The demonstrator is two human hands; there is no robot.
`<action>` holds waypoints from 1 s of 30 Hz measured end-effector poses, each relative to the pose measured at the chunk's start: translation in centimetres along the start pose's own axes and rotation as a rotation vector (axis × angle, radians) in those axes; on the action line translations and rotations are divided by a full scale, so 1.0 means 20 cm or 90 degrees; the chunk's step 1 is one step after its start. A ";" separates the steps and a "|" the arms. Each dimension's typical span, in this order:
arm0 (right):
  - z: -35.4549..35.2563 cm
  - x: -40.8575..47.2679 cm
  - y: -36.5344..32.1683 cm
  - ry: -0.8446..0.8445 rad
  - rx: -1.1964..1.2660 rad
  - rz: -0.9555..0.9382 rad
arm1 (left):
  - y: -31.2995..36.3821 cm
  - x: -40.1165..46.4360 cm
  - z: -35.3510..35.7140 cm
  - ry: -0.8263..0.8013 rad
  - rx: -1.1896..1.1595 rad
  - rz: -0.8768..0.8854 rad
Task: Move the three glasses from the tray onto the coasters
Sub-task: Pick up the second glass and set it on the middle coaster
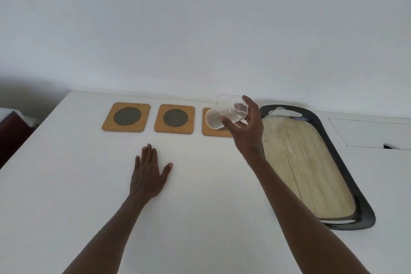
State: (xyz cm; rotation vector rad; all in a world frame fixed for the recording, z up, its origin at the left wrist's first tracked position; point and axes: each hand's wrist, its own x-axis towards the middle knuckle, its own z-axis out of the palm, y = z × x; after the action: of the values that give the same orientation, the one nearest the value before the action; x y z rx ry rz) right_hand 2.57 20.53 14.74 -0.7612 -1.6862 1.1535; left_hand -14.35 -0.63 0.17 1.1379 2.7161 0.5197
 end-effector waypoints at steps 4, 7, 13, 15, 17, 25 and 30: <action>0.19 0.06 0.02 -0.036 -0.039 -0.009 | -0.01 0.01 0.03 0.023 0.005 -0.002; 0.33 0.11 0.06 -0.064 -0.056 0.006 | -0.02 0.01 0.03 0.035 0.004 -0.002; 0.56 0.21 0.13 -0.111 -0.098 0.005 | -0.03 0.02 0.06 0.053 0.012 -0.005; 0.63 0.24 0.15 -0.123 -0.112 0.005 | -0.03 0.02 0.06 0.059 0.012 -0.007; 0.68 0.27 0.18 -0.132 -0.131 0.011 | -0.03 0.02 0.07 0.063 0.013 -0.006; 0.85 0.34 0.31 -0.175 -0.205 0.032 | -0.03 0.03 0.07 0.064 0.012 -0.017; 0.92 0.34 0.36 -0.207 -0.225 0.038 | -0.03 0.03 0.07 0.061 0.011 -0.024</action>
State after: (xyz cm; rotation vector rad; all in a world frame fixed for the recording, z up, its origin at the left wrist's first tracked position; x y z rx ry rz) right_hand -17.06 22.46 8.02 -0.8789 -2.1904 1.0755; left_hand -14.75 -0.25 -1.32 1.0909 2.8225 0.5602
